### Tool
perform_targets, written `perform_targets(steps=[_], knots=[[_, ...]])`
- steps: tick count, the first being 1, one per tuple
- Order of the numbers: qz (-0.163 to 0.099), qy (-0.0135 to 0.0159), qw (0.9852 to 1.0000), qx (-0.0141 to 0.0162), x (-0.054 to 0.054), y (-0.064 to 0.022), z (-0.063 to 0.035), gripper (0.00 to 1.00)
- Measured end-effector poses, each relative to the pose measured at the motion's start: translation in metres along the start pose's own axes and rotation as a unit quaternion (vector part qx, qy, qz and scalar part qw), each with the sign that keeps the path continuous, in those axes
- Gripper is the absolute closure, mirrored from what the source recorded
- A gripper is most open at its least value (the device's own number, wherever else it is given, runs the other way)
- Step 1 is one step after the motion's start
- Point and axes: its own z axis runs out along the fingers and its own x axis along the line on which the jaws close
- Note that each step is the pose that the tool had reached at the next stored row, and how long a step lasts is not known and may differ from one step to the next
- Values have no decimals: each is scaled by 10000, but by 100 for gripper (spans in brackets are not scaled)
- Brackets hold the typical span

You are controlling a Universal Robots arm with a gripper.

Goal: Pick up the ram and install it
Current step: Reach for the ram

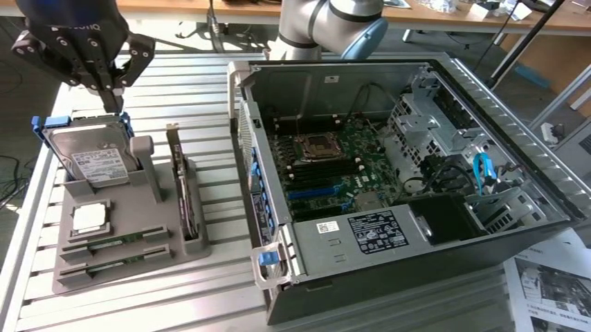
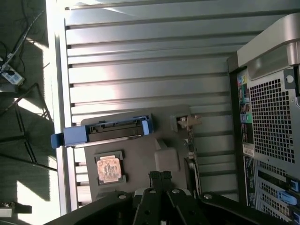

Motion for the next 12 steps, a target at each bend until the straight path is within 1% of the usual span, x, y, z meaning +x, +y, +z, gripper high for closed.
perform_targets(steps=[8,12], knots=[[0,0,10000,0,-12,-149,-8,89],[0,0,10000,0,-16,-205,-9,89]])
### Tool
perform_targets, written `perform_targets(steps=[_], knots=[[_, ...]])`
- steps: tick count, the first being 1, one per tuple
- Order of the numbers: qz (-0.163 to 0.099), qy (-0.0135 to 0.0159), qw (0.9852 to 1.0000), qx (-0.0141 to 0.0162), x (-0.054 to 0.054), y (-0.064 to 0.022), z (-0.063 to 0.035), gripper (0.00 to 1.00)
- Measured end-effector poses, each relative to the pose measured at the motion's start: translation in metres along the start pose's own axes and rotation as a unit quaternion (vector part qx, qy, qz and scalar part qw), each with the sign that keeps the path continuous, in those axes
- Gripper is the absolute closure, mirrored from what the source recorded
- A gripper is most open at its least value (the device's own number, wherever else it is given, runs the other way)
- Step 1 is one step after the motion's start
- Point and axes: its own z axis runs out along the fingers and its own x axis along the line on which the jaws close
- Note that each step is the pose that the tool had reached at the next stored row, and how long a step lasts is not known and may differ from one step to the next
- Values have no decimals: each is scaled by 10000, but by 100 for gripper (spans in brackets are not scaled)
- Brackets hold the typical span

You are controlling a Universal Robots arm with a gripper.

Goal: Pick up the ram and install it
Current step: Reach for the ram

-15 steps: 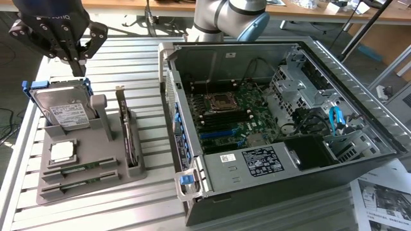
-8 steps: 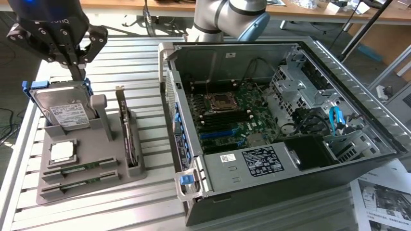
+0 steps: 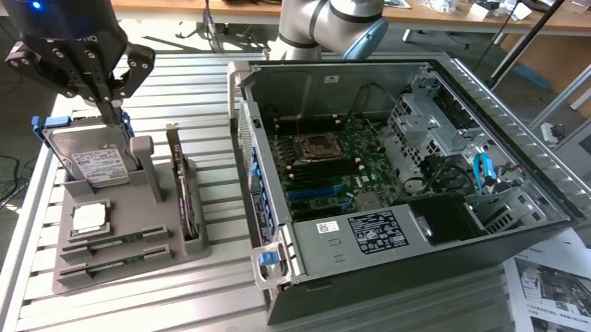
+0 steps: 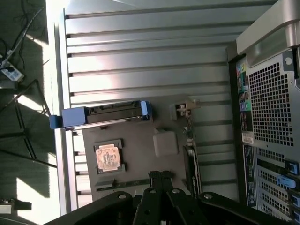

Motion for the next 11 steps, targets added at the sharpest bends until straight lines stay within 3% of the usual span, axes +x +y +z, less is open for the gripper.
perform_targets(steps=[11], knots=[[0,0,10000,0,-16,-218,-8,89]])
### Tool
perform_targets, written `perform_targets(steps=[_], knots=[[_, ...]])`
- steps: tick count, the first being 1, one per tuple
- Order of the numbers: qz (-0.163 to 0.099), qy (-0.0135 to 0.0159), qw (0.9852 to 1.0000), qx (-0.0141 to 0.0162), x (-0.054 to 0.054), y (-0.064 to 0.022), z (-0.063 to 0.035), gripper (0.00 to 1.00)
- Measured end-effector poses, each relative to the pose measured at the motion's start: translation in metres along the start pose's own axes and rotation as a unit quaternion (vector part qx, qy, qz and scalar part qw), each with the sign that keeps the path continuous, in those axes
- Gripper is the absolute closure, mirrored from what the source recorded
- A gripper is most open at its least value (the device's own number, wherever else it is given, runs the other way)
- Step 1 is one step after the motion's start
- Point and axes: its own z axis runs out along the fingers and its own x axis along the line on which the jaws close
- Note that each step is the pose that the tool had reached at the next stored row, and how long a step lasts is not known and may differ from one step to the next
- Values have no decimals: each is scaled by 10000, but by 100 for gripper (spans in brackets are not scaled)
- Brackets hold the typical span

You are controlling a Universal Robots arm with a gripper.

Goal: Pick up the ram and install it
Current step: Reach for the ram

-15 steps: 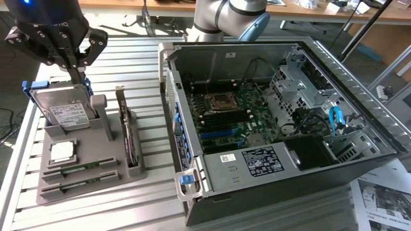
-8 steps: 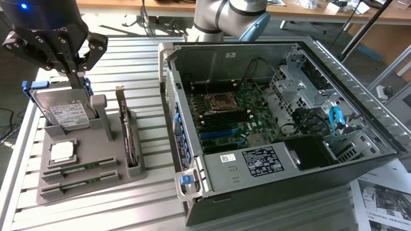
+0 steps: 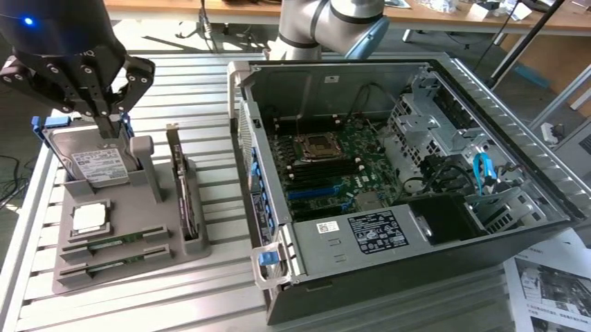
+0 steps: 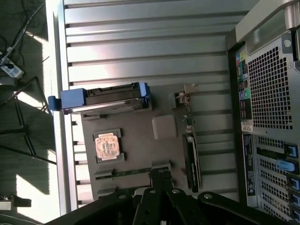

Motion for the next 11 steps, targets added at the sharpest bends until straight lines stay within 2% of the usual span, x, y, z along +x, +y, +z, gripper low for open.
perform_targets(steps=[4,11], knots=[[0,0,10000,0,-9,-109,-3,89],[0,0,10000,0,-19,-242,-8,89]])
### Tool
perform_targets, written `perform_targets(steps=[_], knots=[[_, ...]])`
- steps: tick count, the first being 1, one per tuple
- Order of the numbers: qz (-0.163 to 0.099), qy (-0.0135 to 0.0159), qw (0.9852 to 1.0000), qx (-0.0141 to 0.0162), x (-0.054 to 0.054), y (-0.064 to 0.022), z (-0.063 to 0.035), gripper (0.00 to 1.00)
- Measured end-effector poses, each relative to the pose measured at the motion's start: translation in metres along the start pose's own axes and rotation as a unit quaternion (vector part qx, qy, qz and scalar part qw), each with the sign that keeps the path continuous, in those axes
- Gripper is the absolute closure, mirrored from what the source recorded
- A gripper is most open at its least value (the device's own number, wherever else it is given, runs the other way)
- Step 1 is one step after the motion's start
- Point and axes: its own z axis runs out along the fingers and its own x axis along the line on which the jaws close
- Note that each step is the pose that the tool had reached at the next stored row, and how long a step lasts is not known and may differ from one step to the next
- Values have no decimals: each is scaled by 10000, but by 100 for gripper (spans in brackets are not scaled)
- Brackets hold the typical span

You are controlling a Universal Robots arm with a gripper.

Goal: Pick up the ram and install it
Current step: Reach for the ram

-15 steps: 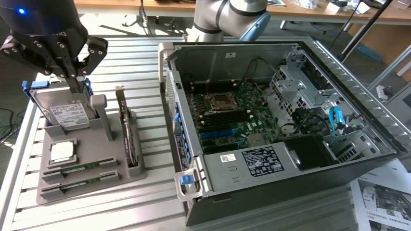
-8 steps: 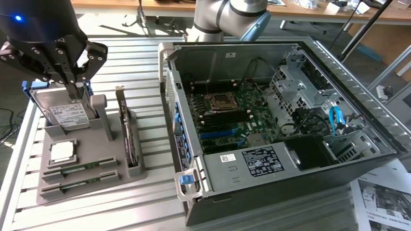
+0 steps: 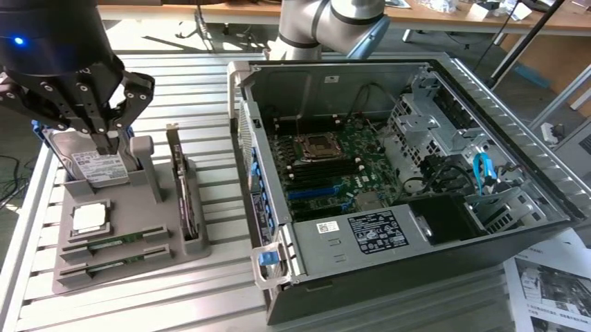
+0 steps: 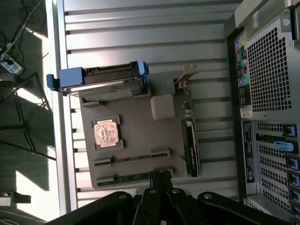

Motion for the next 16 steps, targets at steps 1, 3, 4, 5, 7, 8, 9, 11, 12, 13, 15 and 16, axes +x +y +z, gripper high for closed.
perform_targets(steps=[1,3,4,5,7,8,9,11,12,13,15,16], knots=[[0,0,10000,0,-2,-23,0,89],[0,0,10000,0,-3,-46,0,89],[0,-1,10000,-1,-4,-54,1,89],[0,0,10000,0,-5,-62,0,89],[0,0,10000,0,-6,-79,0,89],[0,-1,10000,-1,-7,-87,1,89],[0,0,10000,0,-7,-95,0,89],[0,-1,10000,-1,-9,-110,1,89],[0,0,10000,-1,-9,-117,1,89],[0,-1,10000,0,-10,-126,1,89],[0,-1,10000,0,-12,-150,1,89],[0,0,10000,0,-12,-161,1,89]])
